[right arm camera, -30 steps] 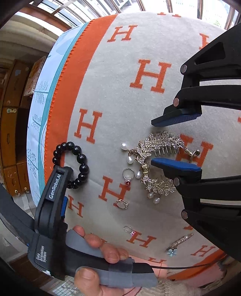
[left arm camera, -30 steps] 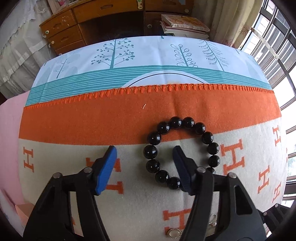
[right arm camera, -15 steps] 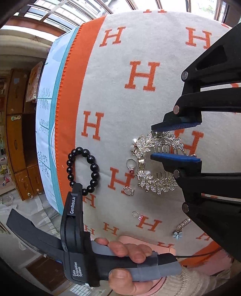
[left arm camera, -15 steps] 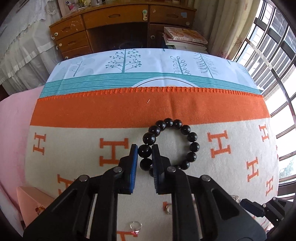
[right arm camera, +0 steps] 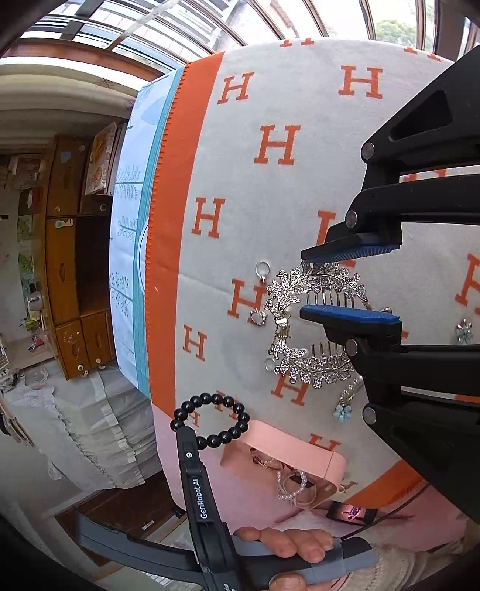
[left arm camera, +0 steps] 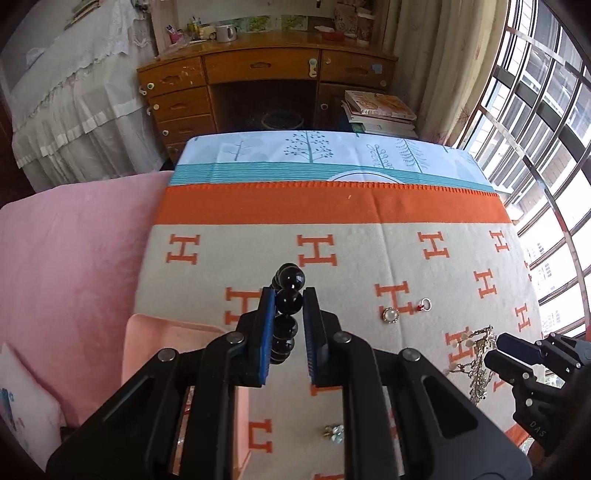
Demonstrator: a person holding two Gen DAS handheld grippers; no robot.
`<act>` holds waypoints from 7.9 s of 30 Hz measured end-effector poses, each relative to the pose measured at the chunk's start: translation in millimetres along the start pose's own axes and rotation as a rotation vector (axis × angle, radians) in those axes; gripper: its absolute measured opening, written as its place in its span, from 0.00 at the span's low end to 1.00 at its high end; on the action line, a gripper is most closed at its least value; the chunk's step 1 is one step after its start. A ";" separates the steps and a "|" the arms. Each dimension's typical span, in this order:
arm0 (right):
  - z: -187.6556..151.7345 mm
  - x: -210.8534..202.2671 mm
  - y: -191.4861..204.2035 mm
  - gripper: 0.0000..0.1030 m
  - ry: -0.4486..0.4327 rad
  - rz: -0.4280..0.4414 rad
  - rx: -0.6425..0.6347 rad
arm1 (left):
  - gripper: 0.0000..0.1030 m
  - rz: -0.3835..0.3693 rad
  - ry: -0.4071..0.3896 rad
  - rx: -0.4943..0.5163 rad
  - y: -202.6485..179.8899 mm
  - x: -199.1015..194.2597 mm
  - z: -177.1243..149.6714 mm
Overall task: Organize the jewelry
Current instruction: 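Carry the black bead bracelet with the left tool over the tray while the right tool holds the comb, then open the left tool over the pink tray while the right tool drops the comb there, then withdraw both open tools from the tray toward the remaining jewelry, then grasp the pearl safety pin with the right tool, then grasp the pearl button stud with the left tool while the right tool holds the pin, then carry the pearl stud with the left tool into the tray while the right tool brings the pin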
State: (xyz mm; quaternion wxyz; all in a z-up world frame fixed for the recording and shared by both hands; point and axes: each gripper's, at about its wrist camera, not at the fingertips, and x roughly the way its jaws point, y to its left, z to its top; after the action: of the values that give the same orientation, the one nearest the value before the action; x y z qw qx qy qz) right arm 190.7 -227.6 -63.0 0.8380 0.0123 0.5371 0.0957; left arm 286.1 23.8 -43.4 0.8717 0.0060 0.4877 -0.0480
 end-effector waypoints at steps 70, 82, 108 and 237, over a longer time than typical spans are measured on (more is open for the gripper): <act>6.2 50.5 195.3 0.25 0.074 0.081 -0.155 | 0.44 -0.115 -0.079 -0.191 145.4 -74.3 -188.2; -45.1 -30.9 103.4 0.25 -0.021 0.037 -0.026 | 0.45 -0.125 -0.114 -0.085 93.0 -103.2 -181.3; -96.9 -10.5 31.0 0.25 0.021 0.096 0.036 | 0.45 -0.140 0.034 0.123 -17.1 -40.2 -171.0; -25.8 104.5 -87.6 0.07 -0.146 0.175 0.318 | 0.16 -0.051 0.302 0.042 -139.5 116.7 -34.5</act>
State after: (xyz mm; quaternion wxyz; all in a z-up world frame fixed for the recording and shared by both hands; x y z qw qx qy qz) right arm 222.6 -297.5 -178.5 0.8507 0.1982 0.4801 0.0810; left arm 305.0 -122.1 -155.8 0.7864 0.0188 0.6123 -0.0788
